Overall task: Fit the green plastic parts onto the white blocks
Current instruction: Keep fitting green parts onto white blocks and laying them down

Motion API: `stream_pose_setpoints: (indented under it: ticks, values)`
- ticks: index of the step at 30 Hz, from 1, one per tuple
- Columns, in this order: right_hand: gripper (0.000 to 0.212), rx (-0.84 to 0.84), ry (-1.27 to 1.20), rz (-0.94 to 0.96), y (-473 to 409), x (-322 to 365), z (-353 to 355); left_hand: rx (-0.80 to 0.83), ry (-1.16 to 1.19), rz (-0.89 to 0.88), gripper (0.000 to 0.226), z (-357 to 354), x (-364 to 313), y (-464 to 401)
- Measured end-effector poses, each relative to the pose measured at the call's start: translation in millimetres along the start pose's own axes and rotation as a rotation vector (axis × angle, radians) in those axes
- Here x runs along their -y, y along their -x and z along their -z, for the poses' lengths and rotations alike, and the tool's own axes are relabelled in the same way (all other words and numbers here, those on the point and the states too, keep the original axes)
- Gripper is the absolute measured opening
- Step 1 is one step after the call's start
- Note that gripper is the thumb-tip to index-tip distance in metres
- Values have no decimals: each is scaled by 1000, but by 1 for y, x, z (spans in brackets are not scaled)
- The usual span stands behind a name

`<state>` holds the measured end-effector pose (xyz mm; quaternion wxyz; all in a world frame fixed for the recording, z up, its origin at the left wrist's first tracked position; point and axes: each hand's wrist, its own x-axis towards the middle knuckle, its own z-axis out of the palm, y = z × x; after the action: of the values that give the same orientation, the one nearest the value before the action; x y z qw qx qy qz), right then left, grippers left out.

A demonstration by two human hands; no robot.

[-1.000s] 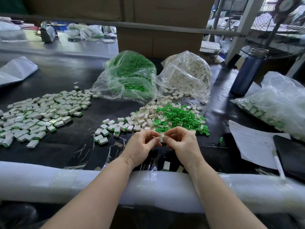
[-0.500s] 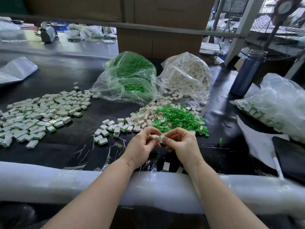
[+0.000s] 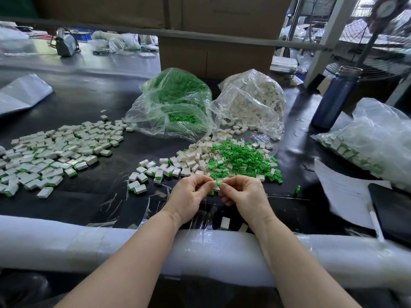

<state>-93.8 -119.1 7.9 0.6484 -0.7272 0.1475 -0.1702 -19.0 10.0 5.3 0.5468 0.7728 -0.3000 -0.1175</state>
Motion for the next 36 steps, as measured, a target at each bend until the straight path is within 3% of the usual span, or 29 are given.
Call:
stream_pose_setpoints:
  ticks: [12,26,36]
  values:
    - [24,54,224,-31,-2,-2,-1,68,-143,61,12,1,2,2]
    - [26,96,354,-10,-2,-4,0,116,-303,13,11,1,0,3]
    - [12,-5,5,13,0,2,0,53,-82,-31,10,-4,0,3]
